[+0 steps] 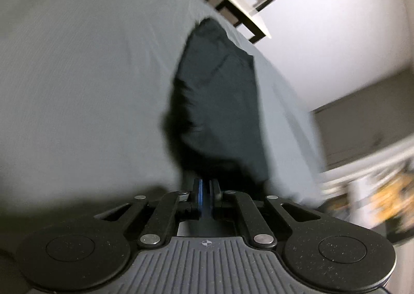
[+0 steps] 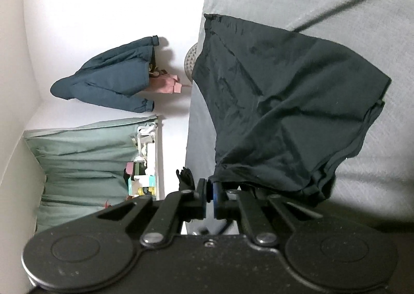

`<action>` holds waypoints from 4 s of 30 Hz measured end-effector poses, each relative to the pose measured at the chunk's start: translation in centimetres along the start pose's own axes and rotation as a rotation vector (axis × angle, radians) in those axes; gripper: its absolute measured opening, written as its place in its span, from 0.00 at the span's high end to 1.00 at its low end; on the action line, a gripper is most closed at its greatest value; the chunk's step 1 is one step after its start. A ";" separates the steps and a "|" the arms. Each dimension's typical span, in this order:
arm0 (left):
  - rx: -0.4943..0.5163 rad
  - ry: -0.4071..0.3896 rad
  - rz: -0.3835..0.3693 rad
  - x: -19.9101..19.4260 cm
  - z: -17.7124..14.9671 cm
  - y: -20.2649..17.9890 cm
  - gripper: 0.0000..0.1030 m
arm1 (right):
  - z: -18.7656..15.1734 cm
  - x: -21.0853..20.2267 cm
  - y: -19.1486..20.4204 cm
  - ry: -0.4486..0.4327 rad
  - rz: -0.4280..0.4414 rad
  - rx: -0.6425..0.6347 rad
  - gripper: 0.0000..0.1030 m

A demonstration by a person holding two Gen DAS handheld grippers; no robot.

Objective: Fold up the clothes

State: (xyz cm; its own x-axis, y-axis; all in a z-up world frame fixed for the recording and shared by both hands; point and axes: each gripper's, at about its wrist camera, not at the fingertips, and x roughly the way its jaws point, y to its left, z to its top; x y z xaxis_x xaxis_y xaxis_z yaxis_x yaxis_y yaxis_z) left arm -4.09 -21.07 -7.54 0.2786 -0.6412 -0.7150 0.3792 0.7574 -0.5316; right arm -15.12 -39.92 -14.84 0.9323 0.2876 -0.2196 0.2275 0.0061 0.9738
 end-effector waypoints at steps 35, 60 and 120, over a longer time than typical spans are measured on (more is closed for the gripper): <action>0.273 -0.227 0.302 0.7 -5.4 -2.2 0.96 | 0.1 0.1 0.1 0.034 0.017 0.010 0.95; 0.900 -0.380 0.608 8.0 -3.0 -8.8 0.25 | 1.3 -0.5 0.5 -0.074 0.230 0.030 0.95; 0.771 -0.358 0.541 2.9 -1.4 0.0 0.25 | -2.5 2.7 -0.7 0.270 -0.261 -0.094 0.93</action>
State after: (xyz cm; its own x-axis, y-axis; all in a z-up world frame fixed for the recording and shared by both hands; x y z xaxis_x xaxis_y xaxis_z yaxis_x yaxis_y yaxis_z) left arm -4.51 -22.80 -10.23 0.7827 -0.3301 -0.5276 0.5555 0.7528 0.3532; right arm -13.50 -36.73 -15.91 0.7361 0.5064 -0.4490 0.4088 0.1960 0.8913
